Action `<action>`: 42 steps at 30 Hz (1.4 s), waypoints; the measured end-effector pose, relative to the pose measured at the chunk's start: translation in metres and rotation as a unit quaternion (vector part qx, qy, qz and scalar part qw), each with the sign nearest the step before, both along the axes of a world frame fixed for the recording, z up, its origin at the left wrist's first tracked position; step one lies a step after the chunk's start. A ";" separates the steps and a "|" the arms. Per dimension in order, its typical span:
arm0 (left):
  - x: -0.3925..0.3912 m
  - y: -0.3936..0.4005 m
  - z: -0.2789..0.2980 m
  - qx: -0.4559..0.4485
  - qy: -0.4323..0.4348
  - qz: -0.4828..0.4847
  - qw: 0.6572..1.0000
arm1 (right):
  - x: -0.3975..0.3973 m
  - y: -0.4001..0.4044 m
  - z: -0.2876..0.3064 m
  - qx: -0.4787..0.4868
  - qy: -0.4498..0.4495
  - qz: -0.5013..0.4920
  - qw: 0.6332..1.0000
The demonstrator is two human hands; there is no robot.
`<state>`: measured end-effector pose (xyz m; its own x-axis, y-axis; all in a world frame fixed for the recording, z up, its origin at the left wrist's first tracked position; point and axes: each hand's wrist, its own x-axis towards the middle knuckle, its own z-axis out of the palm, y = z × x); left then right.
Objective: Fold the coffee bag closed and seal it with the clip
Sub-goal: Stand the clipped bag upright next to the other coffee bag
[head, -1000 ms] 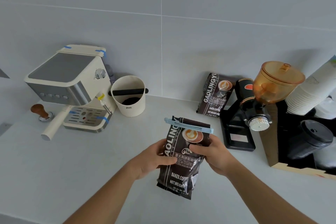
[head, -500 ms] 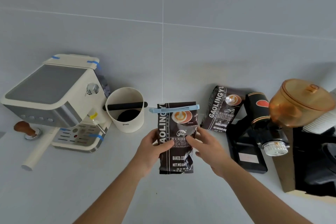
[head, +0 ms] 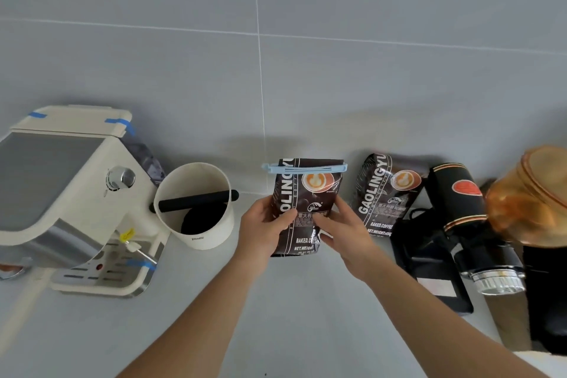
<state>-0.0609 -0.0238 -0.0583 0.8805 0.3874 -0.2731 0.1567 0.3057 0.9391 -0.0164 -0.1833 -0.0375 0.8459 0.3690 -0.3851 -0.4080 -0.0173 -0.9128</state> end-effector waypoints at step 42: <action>0.068 0.008 -0.029 0.117 0.043 -0.053 0.991 | 0.040 -0.005 -0.027 -0.007 0.009 -0.035 0.999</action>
<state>0.0069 -0.0155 -0.0872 0.8970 0.3551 -0.2633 0.2594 0.0595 0.9639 0.0237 -0.1882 -0.0643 0.8625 0.3037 -0.4048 -0.4246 -0.0011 -0.9054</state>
